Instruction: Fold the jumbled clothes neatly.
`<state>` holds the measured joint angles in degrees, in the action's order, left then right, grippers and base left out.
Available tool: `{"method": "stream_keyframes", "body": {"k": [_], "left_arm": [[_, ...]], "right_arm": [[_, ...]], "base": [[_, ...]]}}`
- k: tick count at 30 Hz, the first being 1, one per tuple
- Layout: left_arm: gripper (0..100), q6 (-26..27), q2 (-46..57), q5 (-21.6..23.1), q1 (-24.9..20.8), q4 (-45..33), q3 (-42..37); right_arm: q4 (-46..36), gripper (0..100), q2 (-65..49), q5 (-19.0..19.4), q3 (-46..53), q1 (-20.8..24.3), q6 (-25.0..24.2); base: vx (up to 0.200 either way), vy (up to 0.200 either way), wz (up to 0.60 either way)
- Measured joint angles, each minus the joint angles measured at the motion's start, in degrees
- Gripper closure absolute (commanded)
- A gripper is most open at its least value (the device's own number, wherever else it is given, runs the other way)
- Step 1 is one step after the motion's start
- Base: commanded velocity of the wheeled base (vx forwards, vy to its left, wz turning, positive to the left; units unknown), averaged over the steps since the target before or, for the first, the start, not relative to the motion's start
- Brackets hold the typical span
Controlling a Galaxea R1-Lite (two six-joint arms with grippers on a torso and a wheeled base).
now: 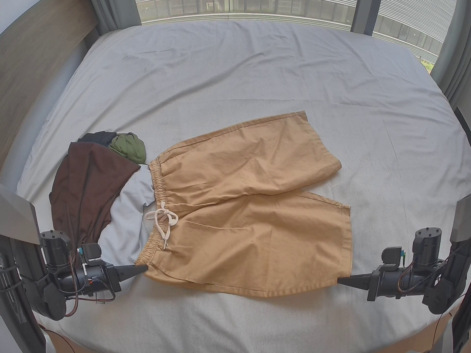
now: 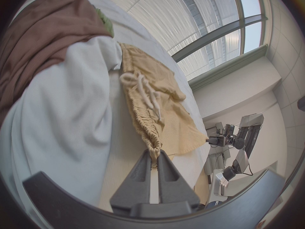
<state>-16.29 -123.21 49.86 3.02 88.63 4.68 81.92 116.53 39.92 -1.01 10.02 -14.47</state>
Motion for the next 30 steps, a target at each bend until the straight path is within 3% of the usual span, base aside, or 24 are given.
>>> {"method": "stream_keyframes", "body": {"k": [9,21,30], "left_arm": [[100,-0.8,1.5,0.3,-0.4,0.1,6.2],[100,-7.0,4.0,-0.9,-2.0,0.2,13.0],[100,-12.8,4.7,-10.5,-4.1,0.2,17.6]], "right_arm": [[0.1,100,-8.0,0.1,-4.2,0.0,-8.5],[0.1,100,-11.7,-0.4,-9.8,-0.7,-11.0],[0.0,100,-12.0,-0.4,-15.9,-1.4,-16.1]], "base": [[0.0,0.0,0.0],[0.0,0.0,0.0],[0.0,0.0,0.0]]}}
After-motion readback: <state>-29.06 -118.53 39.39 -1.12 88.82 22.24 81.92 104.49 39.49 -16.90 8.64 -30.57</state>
